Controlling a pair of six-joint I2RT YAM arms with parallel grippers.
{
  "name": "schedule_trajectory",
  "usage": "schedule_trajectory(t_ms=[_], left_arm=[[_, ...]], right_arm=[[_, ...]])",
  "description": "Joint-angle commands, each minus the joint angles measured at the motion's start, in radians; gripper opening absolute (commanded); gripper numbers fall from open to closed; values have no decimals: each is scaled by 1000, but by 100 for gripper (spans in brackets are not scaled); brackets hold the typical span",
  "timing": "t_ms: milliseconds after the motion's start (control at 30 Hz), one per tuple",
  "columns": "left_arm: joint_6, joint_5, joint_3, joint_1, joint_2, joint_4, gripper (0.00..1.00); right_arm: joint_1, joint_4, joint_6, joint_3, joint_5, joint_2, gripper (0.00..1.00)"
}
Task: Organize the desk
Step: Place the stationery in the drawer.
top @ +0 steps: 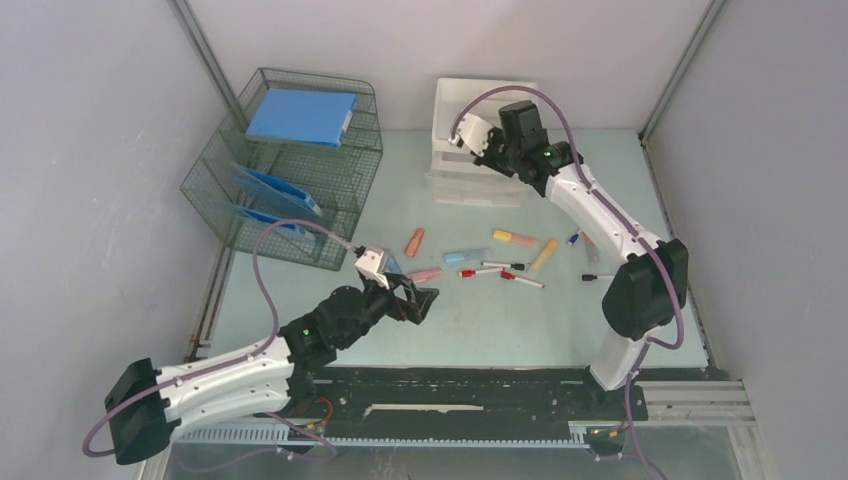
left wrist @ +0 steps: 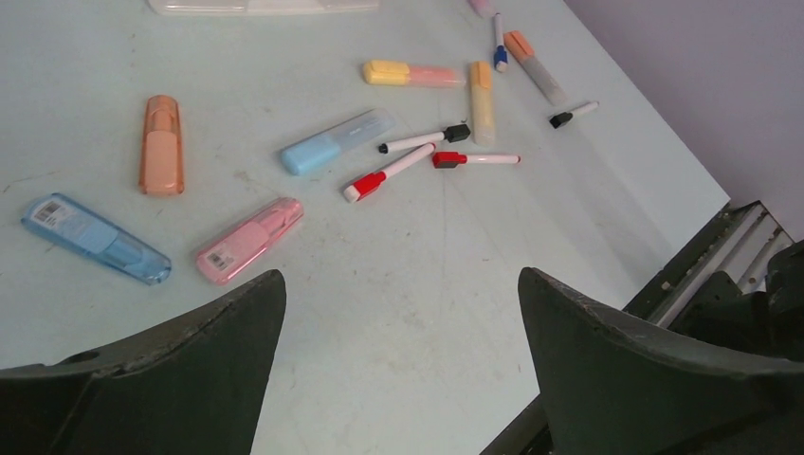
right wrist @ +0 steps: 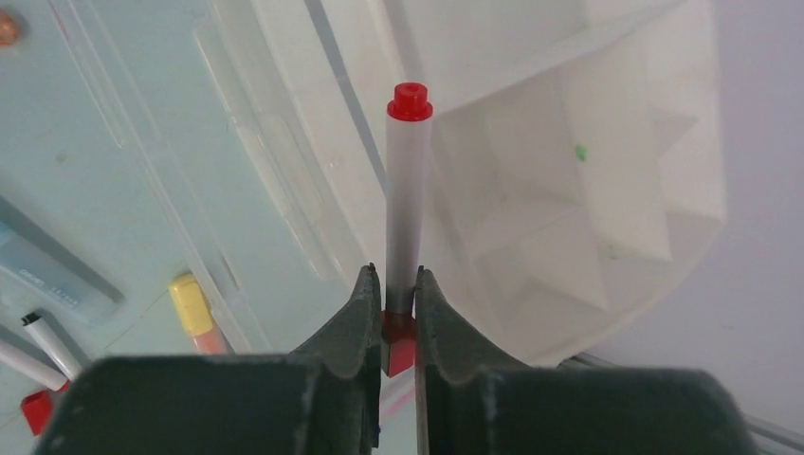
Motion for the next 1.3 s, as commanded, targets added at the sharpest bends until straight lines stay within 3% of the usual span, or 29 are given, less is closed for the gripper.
schedule_trajectory(t_ms=[0,67,267,333,600,833,1033,1267], left_arm=[[27,-49,-17,11,-56,-11,100],[24,-54,-24,13,-72,-16,100],[2,-34,-39,26,-105,-8,100],[-12,-11,-50,36,-119,13,100],[-66,122,-69,92,-127,73,100],[-94,182,-64,106,-83,94,100],[-88,216,-34,108,-11,104,100],[-28,294,69,107,135,54,100]], right_arm=[[13,24,-14,41,62,35,19],[13,23,-12,40,68,47,26],[15,0,26,49,60,47,63],[15,-25,49,58,39,32,67],[10,-130,199,33,-133,-123,68],[-49,-165,332,-204,-462,-376,69],[-212,-149,368,-426,-776,-582,71],[-436,-195,395,-574,-991,-647,71]])
